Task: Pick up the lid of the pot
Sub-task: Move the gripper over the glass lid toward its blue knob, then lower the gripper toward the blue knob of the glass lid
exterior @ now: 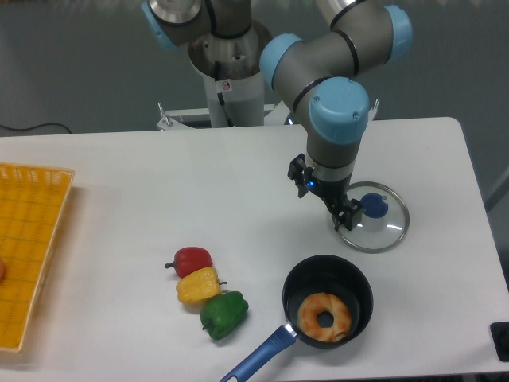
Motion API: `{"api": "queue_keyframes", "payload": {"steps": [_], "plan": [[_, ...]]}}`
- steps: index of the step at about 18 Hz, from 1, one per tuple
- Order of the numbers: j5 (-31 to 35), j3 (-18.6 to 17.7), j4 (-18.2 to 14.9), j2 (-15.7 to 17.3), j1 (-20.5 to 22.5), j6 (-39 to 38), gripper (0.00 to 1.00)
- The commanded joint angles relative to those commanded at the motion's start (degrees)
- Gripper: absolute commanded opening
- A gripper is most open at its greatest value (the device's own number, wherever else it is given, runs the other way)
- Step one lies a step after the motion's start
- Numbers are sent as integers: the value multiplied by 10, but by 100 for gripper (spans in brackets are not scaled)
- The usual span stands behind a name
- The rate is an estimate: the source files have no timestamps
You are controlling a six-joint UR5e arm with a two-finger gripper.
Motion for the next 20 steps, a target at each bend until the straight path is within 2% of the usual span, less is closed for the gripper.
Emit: {"api": "queue_keyframes", "payload": {"steps": [5, 9, 16, 20], "plan": [[4, 4, -2, -26, 27, 21, 100], [13, 0, -4, -36, 38, 78, 100], [20, -15, -9, -33, 70, 66, 100], [13, -14, -6, -33, 82, 20, 100]]}}
